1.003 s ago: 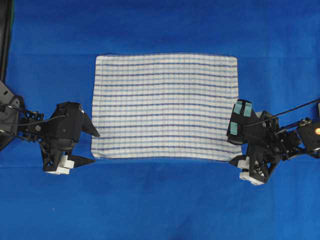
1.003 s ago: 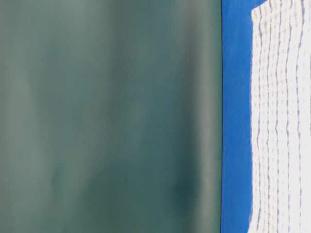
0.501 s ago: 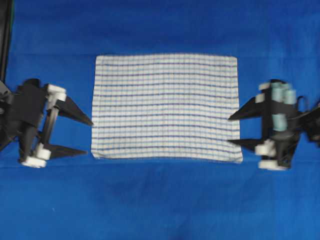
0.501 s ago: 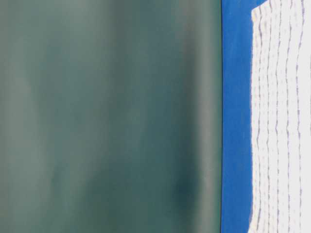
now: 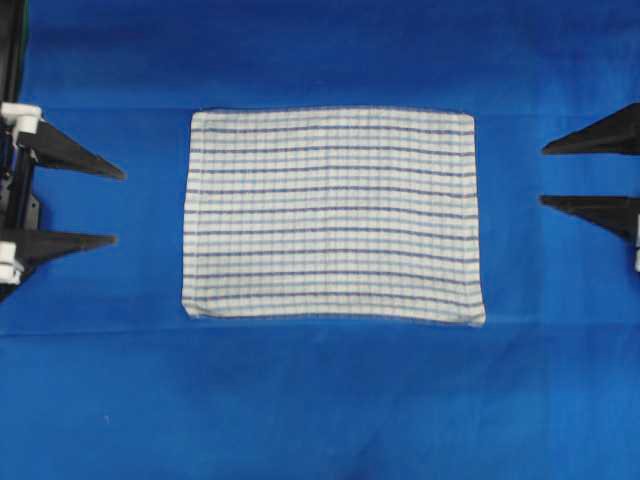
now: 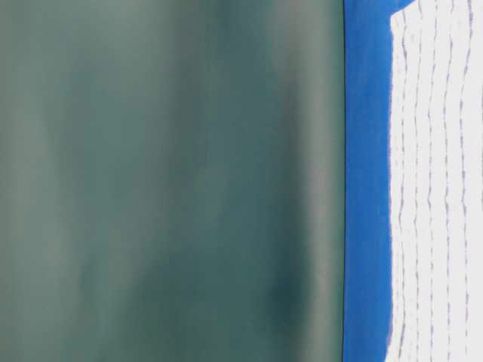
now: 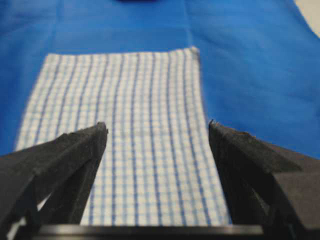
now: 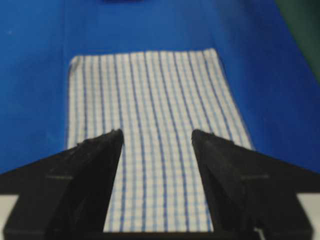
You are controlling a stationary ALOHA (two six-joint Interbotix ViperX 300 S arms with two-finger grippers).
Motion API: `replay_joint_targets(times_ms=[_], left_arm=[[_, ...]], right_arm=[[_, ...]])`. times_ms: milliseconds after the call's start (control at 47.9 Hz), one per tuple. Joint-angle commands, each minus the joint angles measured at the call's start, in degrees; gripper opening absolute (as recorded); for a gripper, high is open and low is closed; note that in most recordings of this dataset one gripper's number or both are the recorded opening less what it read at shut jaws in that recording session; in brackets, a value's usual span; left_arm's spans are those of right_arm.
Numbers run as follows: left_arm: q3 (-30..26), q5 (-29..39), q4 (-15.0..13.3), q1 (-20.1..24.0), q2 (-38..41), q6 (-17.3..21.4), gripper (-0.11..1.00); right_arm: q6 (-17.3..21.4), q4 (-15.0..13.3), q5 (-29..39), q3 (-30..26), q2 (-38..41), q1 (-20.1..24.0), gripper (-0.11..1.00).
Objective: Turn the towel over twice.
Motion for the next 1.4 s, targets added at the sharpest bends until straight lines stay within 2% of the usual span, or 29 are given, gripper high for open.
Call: replay_joint_targets(times_ms=[0, 355, 606, 773, 1086, 1233, 1379], left_arm=[[-0.26, -0.18, 0.09, 0.62, -0.09, 0.0, 0.78], [-0.35, -0.18, 0.09, 1.23, -0.26, 0.18, 0.78], [0.0, 2.29, 0.09, 3.52, -3.34, 0.79, 0.78], [1.76, 5.54, 0.09, 4.48, -7.12, 0.62, 0.78], [6.94, 5.71, 0.09, 4.48, -13.27, -0.35, 0.78], [9.84, 4.48, -0.09, 4.48, -14.94, -0.44, 0.77], [10.46, 3.52, -0.09, 4.48, -16.17, -0.35, 0.77]], right_arm=[[0.18, -0.26, -0.26, -0.09, -0.62, -0.53, 0.64], [0.18, -0.26, -0.35, 0.09, 0.62, -0.97, 0.64], [0.09, -0.53, 2.55, 0.88, -2.46, -1.05, 0.64], [0.09, -0.53, 2.99, 4.39, -8.44, -1.05, 0.64], [1.76, -0.35, 2.64, 13.62, -20.74, -2.02, 0.63], [3.6, -0.44, 2.64, 16.44, -21.8, -3.78, 0.63], [4.31, -0.53, 1.67, 16.88, -21.18, -4.48, 0.62]])
